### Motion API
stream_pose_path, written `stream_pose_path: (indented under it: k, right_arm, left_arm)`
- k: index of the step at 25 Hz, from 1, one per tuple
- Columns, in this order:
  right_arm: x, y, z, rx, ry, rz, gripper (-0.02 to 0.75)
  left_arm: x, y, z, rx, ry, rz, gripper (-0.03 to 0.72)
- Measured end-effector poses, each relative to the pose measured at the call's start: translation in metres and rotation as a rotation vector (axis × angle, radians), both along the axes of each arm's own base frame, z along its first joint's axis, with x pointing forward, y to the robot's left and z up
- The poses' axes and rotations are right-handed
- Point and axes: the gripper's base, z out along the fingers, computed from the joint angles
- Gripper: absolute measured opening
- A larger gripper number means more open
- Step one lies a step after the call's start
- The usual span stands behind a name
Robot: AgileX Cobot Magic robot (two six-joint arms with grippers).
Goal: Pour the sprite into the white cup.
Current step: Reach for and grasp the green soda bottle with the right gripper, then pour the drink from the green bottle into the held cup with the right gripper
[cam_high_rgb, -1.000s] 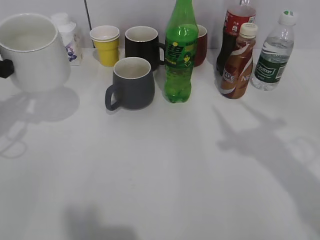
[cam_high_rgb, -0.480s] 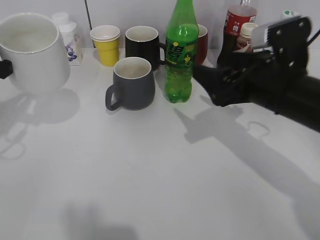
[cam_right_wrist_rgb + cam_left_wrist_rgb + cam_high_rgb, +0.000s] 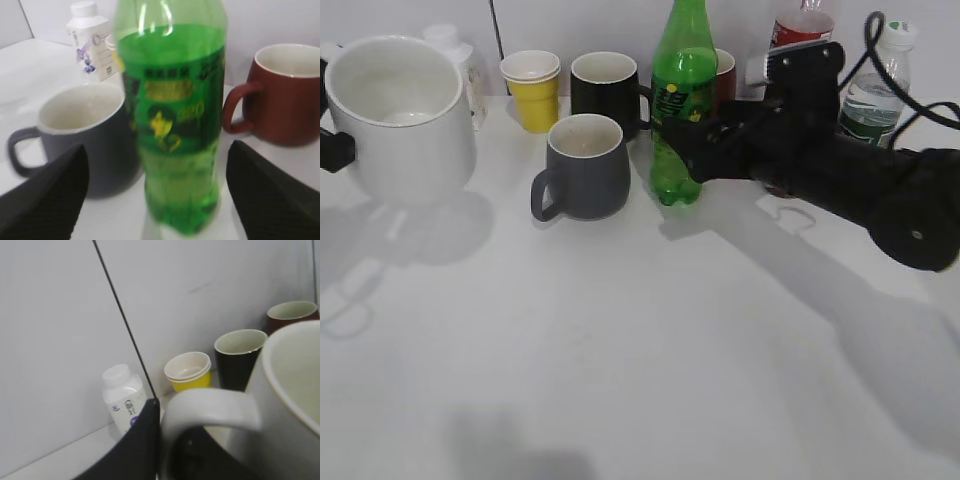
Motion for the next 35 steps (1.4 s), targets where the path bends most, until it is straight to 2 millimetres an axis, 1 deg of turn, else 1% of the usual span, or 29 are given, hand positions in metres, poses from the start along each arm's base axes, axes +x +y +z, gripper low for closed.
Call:
stream_pose_path:
  k: [6,9,10,11,13,14,16,18,21,23,26,28,30,32,35]
  right_arm:
    - [0.037,0.015,-0.012,0.009,0.05,-0.022,0.649]
    - [0.047,0.021,-0.014,0.031,0.069,-0.015,0.629]
    - [0.048,0.023,-0.015,0.024,0.068,-0.004,0.606]
    - [0.049,0.024,-0.014,0.018,0.064,0.006,0.564]
    - [0.048,0.026,-0.015,0.003,0.058,0.03,0.424]
    - [0.047,0.027,-0.016,-0.007,0.056,0.042,0.385]
    - [0.046,0.028,-0.015,-0.022,0.05,0.059,0.381]
    - [0.044,0.028,-0.009,-0.051,0.053,0.062,0.381]
    - [0.036,0.025,0.011,-0.163,0.038,0.089,0.381]
    - [0.029,0.022,0.037,-0.226,-0.028,0.118,0.381]
    - [0.013,0.022,0.076,-0.296,-0.177,0.191,0.381]
    - [0.001,0.023,0.095,-0.35,-0.251,0.229,0.381]
    - [-0.01,0.027,0.107,-0.449,-0.32,0.26,0.381]
    - [-0.02,0.034,0.111,-0.563,-0.384,0.286,0.381]
    - [-0.031,0.045,0.113,-0.717,-0.484,0.326,0.381]
  left_arm:
    - [-0.008,-0.015,0.002,0.022,0.023,-0.052,0.043]
    - [-0.011,-0.022,0.002,0.028,0.031,-0.08,0.043]
    - [-0.012,-0.024,0.002,0.032,0.037,-0.088,0.043]
    - [-0.013,-0.026,0.002,0.036,0.044,-0.094,0.043]
    - [-0.015,-0.029,0.0,0.045,0.061,-0.106,0.043]
    - [-0.015,-0.031,-0.001,0.047,0.064,-0.111,0.043]
    - [-0.016,-0.034,-0.001,0.051,0.07,-0.124,0.043]
    - [-0.018,-0.037,-0.002,0.049,0.085,-0.133,0.043]
    - [-0.02,-0.041,-0.004,0.01,0.126,-0.141,0.043]
    - [-0.022,-0.045,-0.004,-0.007,0.135,-0.158,0.043]
    - [-0.026,-0.056,-0.004,-0.021,0.144,-0.202,0.043]
    - [-0.031,-0.064,-0.004,-0.038,0.157,-0.237,0.043]
    - [-0.035,-0.071,-0.005,-0.05,0.172,-0.266,0.043]
    - [-0.038,-0.076,-0.006,-0.043,0.193,-0.285,0.043]
    - [-0.041,-0.08,-0.009,-0.043,0.227,-0.288,0.043]
